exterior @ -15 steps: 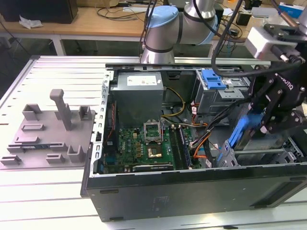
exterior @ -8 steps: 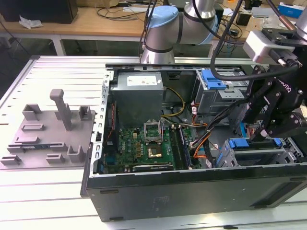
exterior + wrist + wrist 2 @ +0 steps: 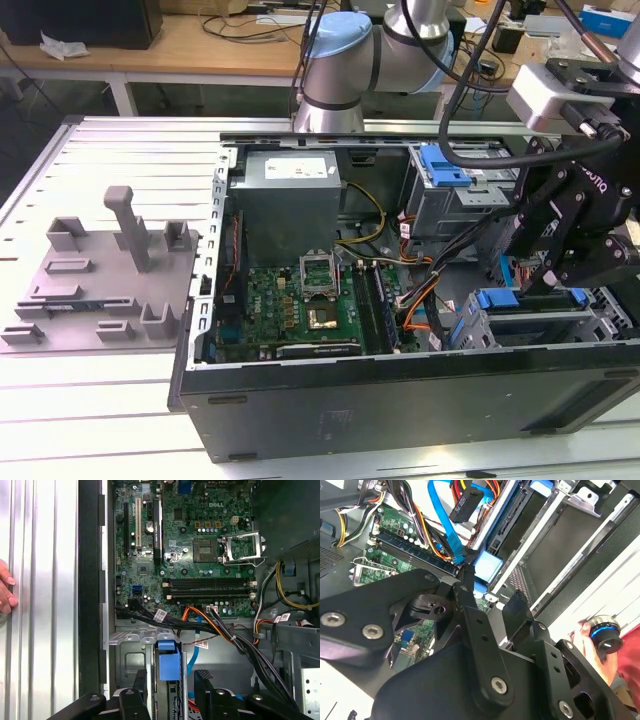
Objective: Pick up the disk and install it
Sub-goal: 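Insert the first disk wire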
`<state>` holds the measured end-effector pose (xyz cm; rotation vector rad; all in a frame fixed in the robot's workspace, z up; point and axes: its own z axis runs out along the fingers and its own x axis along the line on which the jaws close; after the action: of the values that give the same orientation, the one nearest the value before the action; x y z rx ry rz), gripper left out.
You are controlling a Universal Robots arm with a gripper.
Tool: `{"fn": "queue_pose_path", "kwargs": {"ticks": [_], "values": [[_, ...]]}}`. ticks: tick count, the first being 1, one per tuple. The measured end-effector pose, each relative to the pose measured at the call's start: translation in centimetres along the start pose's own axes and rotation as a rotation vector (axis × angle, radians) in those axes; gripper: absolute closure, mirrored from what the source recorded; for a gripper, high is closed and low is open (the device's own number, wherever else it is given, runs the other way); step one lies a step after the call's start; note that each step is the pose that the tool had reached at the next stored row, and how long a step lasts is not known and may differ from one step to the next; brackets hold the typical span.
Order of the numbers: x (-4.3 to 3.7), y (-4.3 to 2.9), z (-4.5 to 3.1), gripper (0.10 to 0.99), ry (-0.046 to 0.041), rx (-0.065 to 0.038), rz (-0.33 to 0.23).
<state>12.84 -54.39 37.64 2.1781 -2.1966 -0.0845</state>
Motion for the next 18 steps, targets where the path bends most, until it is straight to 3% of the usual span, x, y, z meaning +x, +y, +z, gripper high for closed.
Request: {"fn": "queue_pose_path", "kwargs": {"ticks": [4, 5, 6, 8, 9, 10, 11, 12, 13, 15, 18], "values": [[-0.02, 0.0, 0.01, 0.584, -0.0001, 0.0, 0.0], [-0.09, 0.0, 0.02, 0.584, 0.0023, 0.0, 0.0], [-0.38, 0.01, 0.02, 0.584, 0.0134, 0.0, 0.001], [-1.2, 0.02, -0.02, 0.584, 0.0449, 0.0, 0.003], [-1.78, 0.02, -0.01, 0.584, 0.0717, 0.001, 0.005], [-2.52, 0.03, -0.04, 0.584, 0.1069, 0.001, 0.008], [-3.31, 0.04, -0.03, 0.584, 0.1517, 0.001, 0.011], [-3.82, 0.04, -0.08, 0.584, 0.1698, 0.002, 0.012], [-4.3, 0.07, -0.2, 0.584, 0.1782, 0.002, 0.013], [-4.86, 0.19, -0.22, 0.584, 0.1856, 0.008, 0.014], [-5.28, 0.23, -0.22, 0.6, 0.2017, 0.041, 0.018]]}}
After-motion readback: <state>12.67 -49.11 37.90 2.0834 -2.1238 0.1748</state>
